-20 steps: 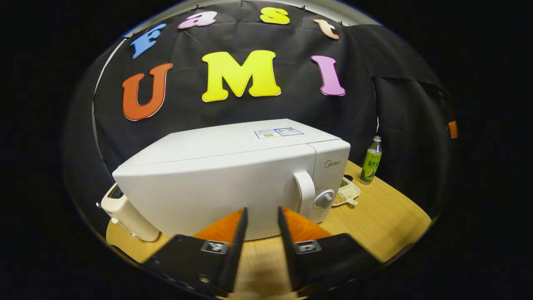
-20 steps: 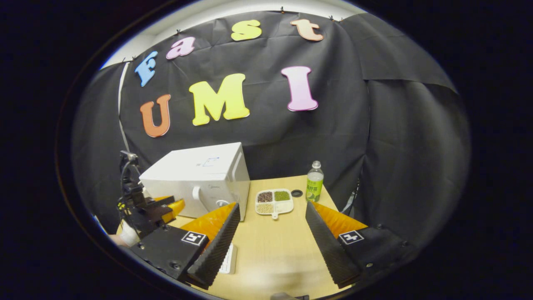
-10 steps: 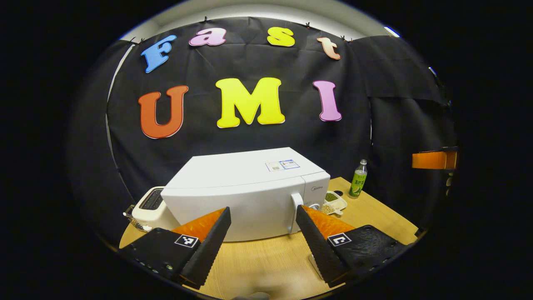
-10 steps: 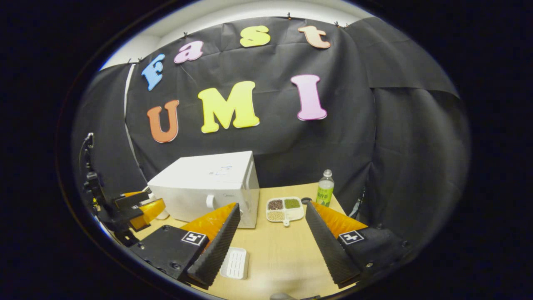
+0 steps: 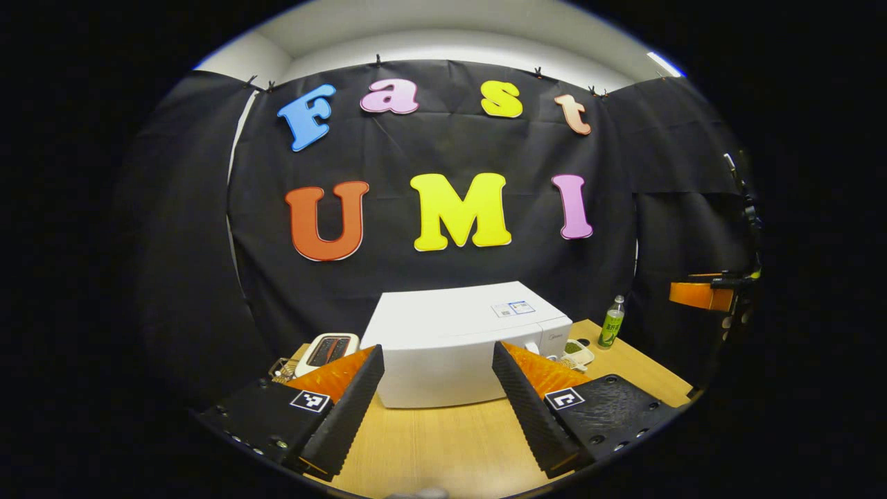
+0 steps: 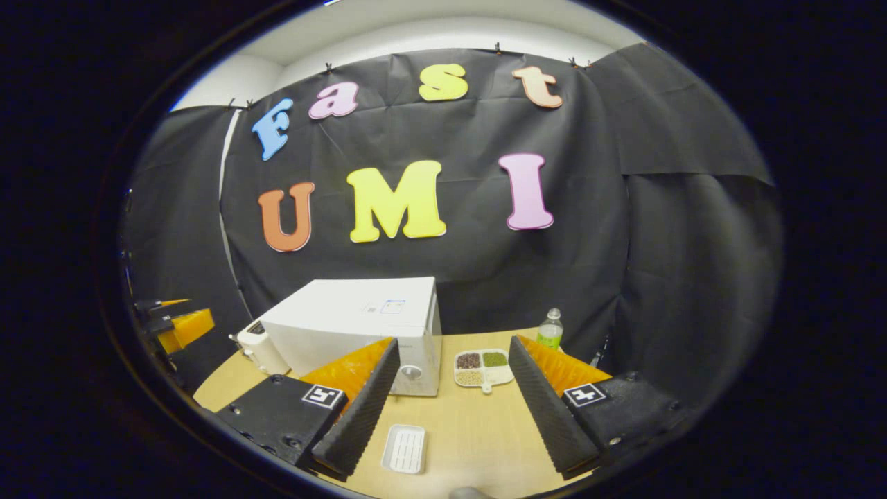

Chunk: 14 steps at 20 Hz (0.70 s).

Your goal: Open the microwave oven with the left hand, put the food in, and close the microwave oven.

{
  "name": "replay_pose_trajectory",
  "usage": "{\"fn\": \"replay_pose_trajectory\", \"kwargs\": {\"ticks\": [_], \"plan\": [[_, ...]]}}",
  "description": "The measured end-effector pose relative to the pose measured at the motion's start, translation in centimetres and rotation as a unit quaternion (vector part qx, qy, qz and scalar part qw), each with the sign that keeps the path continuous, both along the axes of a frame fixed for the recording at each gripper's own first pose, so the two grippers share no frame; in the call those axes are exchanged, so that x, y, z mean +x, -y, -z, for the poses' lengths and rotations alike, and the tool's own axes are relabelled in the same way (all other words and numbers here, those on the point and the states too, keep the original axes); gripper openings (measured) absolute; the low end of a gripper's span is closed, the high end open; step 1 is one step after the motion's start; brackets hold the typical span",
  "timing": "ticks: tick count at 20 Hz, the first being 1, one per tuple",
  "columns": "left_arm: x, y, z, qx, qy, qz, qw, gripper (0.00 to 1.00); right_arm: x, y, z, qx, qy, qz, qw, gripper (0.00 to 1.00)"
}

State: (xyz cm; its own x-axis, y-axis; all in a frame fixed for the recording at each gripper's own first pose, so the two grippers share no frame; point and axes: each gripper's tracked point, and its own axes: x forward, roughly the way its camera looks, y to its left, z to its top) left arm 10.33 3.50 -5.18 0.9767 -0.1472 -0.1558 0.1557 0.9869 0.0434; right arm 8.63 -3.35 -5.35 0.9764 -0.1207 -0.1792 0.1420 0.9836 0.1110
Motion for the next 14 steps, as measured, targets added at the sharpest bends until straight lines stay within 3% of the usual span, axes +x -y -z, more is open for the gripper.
{"fn": "replay_pose_trajectory", "kwargs": {"ticks": [1, 2, 3, 4, 8, 9, 14], "plan": [[-0.5, -0.7, -0.5, 0.000, 0.004, -0.005, 1.000, 0.96, -0.3, -0.2, -0.3, -0.001, 0.004, 0.002, 1.000, 1.00], [-1.0, -1.5, -0.9, -0.002, 0.008, -0.011, 1.000, 0.96, -0.6, -0.2, -0.8, -0.003, 0.010, 0.004, 1.000, 1.00], [-1.6, -2.2, -1.3, -0.004, 0.012, -0.017, 1.000, 0.96, -0.9, -0.3, -1.2, -0.005, 0.014, 0.007, 1.000, 0.91], [-2.0, -2.9, -1.9, -0.008, 0.017, -0.022, 1.000, 0.96, -1.2, -0.5, -1.7, -0.007, 0.021, 0.008, 1.000, 1.00], [-3.3, -5.3, -3.9, -0.012, 0.039, -0.045, 0.998, 0.96, -2.4, -1.7, -3.4, -0.019, 0.041, 0.007, 0.999, 1.00], [-3.7, -5.6, -4.2, -0.010, 0.042, -0.049, 0.998, 0.96, -2.6, -2.1, -3.6, -0.019, 0.045, 0.004, 0.999, 0.91], [-4.7, -7.0, -5.7, -0.016, 0.058, -0.062, 0.996, 0.96, -3.7, -3.3, -5.4, -0.029, 0.061, 0.000, 0.998, 0.91]]}}
